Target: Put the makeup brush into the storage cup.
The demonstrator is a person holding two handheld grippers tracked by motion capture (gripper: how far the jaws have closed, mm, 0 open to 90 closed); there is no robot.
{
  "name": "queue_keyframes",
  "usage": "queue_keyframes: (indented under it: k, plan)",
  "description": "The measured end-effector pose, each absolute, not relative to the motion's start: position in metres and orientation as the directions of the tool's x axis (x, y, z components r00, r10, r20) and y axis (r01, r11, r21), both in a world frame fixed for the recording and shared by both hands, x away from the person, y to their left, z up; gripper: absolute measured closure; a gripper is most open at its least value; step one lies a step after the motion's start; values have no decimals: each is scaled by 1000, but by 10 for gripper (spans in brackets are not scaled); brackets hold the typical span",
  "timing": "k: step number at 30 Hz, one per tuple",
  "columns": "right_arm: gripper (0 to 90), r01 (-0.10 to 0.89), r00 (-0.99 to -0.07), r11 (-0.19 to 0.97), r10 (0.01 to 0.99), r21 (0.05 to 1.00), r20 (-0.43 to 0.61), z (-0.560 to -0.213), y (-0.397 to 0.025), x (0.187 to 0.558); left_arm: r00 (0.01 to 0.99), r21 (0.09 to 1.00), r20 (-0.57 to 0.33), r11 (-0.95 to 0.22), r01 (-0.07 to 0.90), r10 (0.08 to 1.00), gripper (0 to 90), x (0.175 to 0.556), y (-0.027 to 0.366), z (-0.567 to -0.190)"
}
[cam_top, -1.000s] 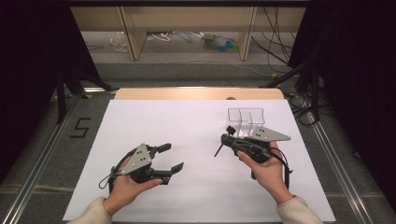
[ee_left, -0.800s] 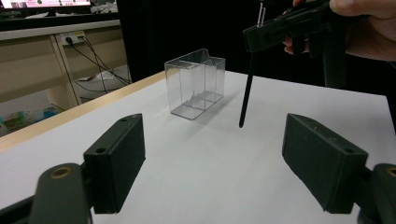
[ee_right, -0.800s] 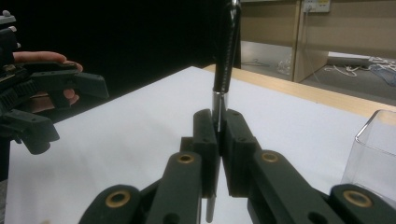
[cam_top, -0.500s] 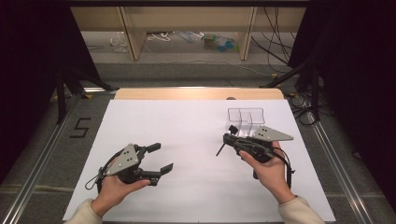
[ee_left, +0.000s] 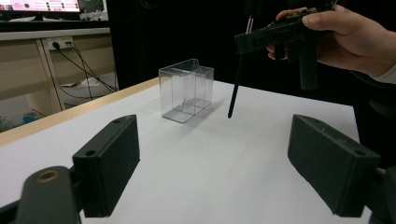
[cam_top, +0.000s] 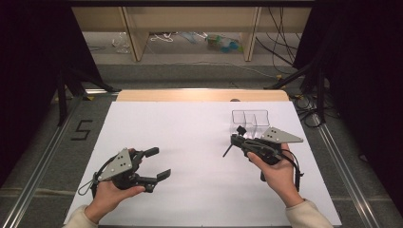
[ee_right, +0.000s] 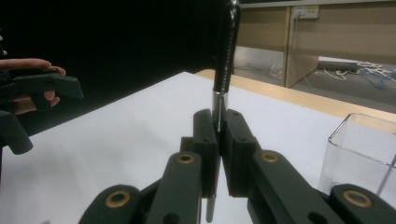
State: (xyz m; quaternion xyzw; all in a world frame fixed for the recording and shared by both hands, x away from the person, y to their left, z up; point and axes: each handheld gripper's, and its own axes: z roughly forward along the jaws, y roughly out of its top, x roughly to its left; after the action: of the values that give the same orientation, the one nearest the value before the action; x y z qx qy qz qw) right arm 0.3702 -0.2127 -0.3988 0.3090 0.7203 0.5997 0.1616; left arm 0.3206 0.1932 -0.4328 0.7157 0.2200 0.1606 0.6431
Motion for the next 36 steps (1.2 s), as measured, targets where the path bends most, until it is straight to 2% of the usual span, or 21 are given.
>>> queue_keyframes:
  k: [2, 12, 36]
  plan:
    - [856, 280, -755, 109, 638, 954, 149, -396, -215, 369, 851, 991, -43, -82, 101, 524, 169, 321, 196, -433]
    - [856, 266, -738, 75, 657, 961, 153, -394, -221, 370, 855, 990, -31, -100, 97, 518, 172, 321, 197, -436]
    - [856, 256, -712, 80, 690, 963, 132, -390, -232, 372, 847, 989, -35, -102, 105, 530, 174, 320, 195, -437]
